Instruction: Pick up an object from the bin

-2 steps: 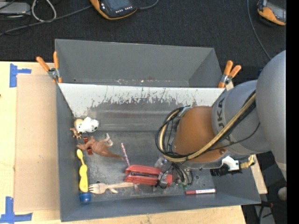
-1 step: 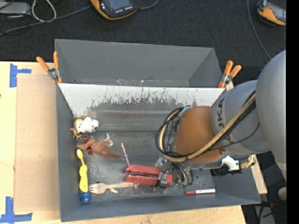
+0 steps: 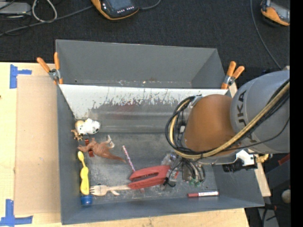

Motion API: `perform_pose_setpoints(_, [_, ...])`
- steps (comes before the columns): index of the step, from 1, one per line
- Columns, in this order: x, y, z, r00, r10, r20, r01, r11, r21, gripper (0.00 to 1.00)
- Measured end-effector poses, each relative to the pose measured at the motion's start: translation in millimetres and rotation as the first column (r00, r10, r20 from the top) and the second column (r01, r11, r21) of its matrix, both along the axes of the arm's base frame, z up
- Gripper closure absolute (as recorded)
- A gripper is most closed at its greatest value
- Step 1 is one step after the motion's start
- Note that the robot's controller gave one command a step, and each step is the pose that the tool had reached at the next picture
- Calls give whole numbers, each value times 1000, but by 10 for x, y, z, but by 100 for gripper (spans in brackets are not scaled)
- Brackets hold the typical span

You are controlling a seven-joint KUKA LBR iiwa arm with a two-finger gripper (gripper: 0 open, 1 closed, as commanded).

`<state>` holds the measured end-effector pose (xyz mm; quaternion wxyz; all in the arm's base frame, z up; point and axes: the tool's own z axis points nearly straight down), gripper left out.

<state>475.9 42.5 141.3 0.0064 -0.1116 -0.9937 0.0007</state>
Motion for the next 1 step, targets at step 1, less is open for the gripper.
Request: perform_pose_setpoints(1, [19, -88, 830, 1000, -11, -8, 11, 1000, -1, 100])
